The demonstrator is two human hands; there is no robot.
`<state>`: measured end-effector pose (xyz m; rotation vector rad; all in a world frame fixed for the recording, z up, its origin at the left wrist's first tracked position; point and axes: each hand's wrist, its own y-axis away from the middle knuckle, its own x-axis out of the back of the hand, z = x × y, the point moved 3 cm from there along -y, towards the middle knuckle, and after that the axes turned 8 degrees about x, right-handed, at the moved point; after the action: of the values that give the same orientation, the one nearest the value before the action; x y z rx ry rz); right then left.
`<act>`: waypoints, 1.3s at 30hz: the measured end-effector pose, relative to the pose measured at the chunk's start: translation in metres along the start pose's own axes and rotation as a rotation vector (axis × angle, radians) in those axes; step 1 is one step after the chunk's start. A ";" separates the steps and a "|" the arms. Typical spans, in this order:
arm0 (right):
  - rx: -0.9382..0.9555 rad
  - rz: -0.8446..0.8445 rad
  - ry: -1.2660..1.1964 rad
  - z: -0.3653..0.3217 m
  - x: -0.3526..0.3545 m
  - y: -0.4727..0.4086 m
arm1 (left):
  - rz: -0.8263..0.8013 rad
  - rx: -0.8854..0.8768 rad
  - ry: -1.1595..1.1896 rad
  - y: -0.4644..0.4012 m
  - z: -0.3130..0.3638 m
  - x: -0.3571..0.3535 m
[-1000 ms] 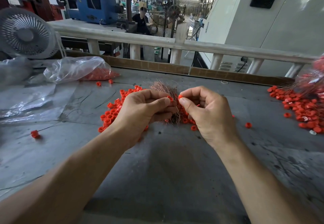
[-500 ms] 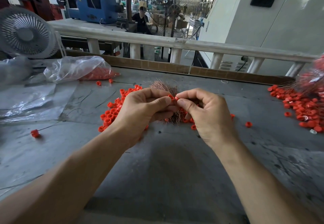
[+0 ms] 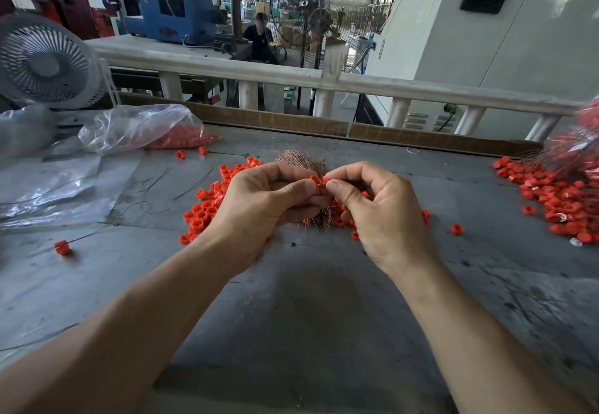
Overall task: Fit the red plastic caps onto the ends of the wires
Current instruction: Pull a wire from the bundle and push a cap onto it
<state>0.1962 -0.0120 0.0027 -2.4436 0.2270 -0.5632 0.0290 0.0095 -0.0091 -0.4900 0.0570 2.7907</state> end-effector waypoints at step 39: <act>-0.157 -0.088 -0.243 0.003 -0.011 0.004 | -0.015 0.013 0.085 -0.003 0.000 0.005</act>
<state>0.1877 -0.0112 -0.0055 -2.6570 0.0656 -0.2889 0.0256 0.0139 -0.0110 -0.6032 0.0898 2.7519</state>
